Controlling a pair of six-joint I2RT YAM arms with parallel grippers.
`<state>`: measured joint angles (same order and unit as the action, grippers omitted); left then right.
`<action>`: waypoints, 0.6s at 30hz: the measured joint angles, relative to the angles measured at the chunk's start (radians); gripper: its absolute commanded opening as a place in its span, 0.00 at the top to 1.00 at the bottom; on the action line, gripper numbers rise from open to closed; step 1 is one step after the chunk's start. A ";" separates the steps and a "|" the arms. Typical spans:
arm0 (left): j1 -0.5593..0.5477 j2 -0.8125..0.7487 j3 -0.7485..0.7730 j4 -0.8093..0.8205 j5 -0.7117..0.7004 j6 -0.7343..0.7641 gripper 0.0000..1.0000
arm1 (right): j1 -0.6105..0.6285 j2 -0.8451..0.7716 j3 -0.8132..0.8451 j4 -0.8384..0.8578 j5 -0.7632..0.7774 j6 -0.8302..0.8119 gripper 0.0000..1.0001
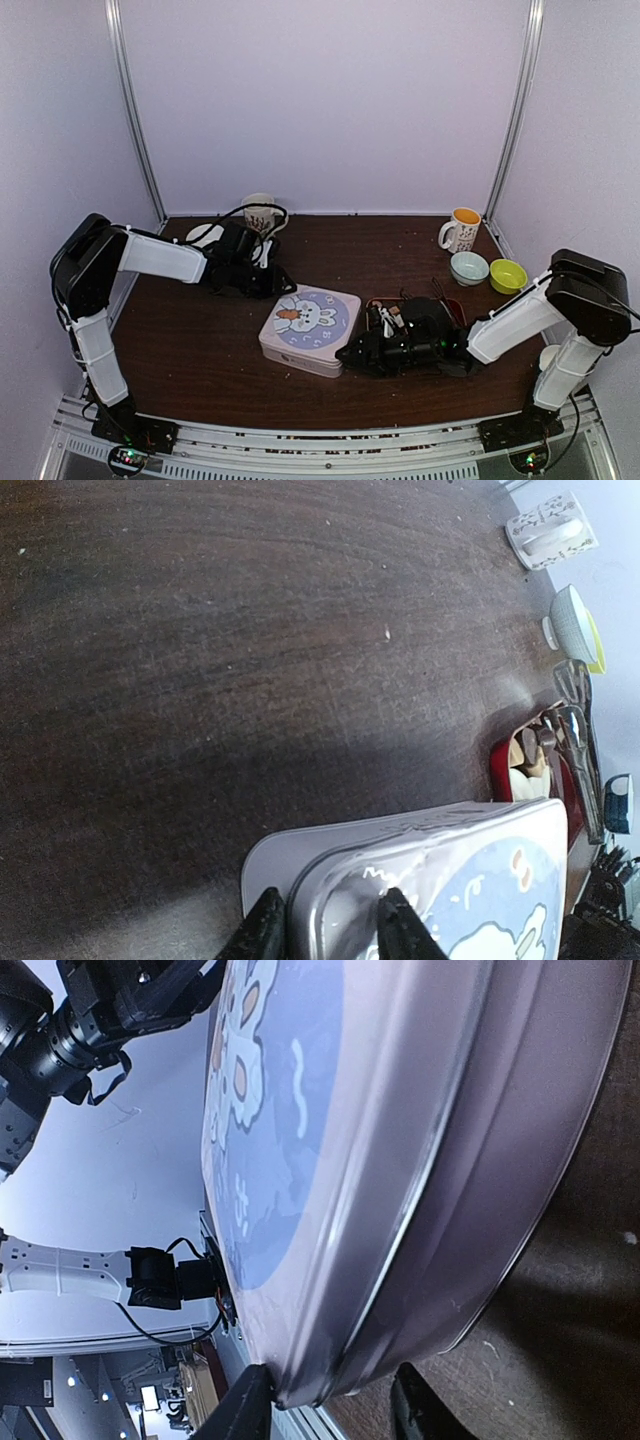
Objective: Pack the chocolate
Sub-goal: Press the box lid onto the packing box.
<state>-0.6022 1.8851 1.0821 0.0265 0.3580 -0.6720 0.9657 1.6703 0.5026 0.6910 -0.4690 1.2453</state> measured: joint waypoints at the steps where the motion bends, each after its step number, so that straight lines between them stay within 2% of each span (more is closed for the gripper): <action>1: 0.000 0.000 0.000 0.000 0.000 0.000 0.67 | 0.004 0.000 0.008 -0.013 0.001 -0.006 0.57; 12: -0.002 -0.004 -0.011 0.011 0.001 -0.004 0.67 | 0.027 0.013 0.023 -0.029 0.017 -0.008 0.47; 16: -0.004 -0.006 -0.012 0.010 0.000 -0.004 0.67 | 0.032 0.013 0.018 -0.021 0.026 0.001 0.41; 18: -0.004 -0.006 -0.013 0.011 0.000 -0.004 0.67 | 0.034 0.013 0.013 -0.014 0.033 0.011 0.35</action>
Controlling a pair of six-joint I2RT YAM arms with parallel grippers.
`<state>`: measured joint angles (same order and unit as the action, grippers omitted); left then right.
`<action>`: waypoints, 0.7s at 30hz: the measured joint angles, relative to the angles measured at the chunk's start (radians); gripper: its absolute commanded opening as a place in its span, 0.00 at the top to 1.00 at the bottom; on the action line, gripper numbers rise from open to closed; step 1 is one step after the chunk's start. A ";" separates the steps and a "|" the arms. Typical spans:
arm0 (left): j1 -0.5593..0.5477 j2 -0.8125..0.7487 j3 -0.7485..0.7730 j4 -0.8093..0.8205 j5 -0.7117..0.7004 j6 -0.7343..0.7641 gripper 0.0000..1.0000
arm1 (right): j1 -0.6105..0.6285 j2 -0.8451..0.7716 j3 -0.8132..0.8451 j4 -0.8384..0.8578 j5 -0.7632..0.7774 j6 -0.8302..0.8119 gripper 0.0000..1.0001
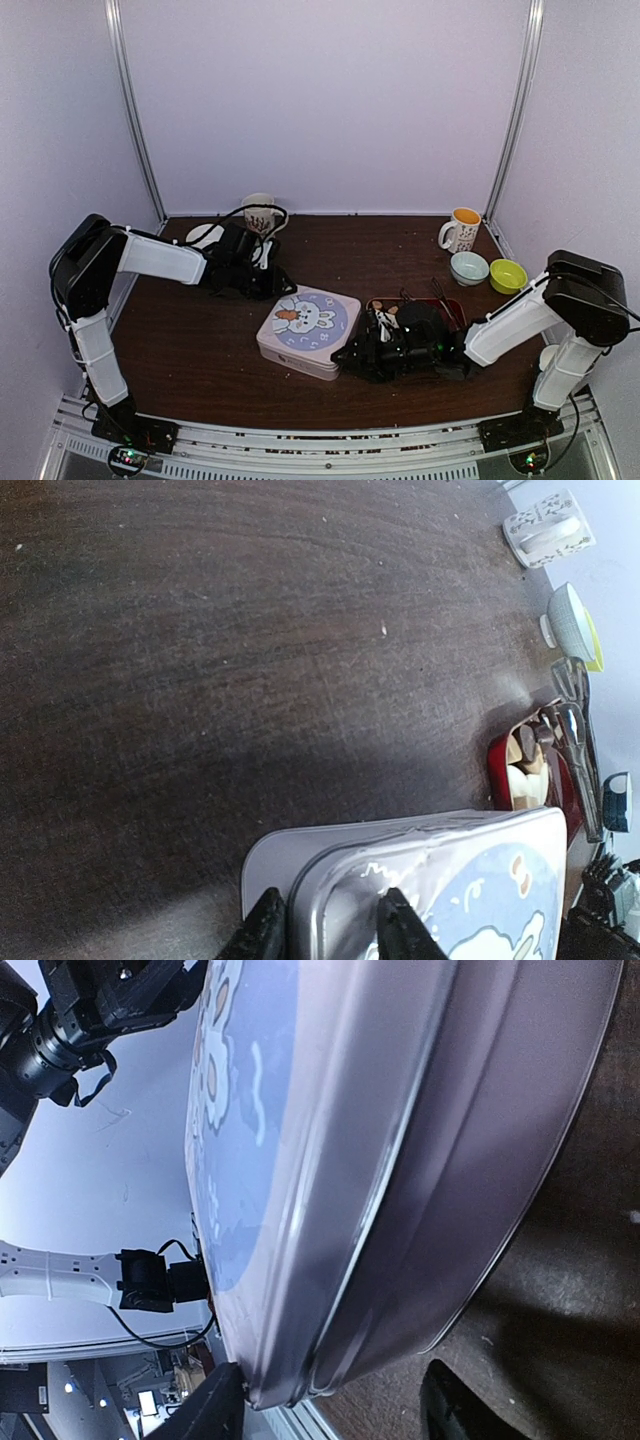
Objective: Pack the chocolate
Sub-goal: Press the box lid onto the packing box.
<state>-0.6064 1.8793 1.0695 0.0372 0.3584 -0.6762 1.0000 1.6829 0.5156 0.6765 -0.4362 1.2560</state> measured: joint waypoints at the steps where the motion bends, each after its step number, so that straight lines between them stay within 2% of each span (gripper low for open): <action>1: 0.000 0.000 0.000 0.000 0.000 0.000 0.67 | 0.001 0.000 -0.001 0.001 0.004 0.003 0.31; 4: -0.002 0.000 0.000 0.000 0.000 0.000 0.67 | 0.003 -0.001 -0.006 -0.001 0.019 0.008 0.25; 7: -0.008 0.000 0.000 0.000 0.002 0.000 0.67 | 0.004 -0.008 -0.010 -0.005 0.034 0.005 0.12; 11: -0.013 0.000 0.000 -0.002 0.009 0.000 0.67 | 0.004 -0.027 -0.011 -0.006 0.044 0.005 0.07; 19: -0.017 -0.001 0.000 -0.004 0.014 0.000 0.67 | 0.004 -0.031 -0.010 -0.005 0.050 0.007 0.15; 21: -0.017 -0.001 0.000 -0.004 0.015 0.000 0.67 | 0.004 -0.007 -0.005 -0.007 0.048 0.010 0.20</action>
<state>-0.6231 1.8786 1.0691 0.0330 0.3737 -0.6762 1.0042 1.6756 0.5102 0.6693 -0.3885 1.2655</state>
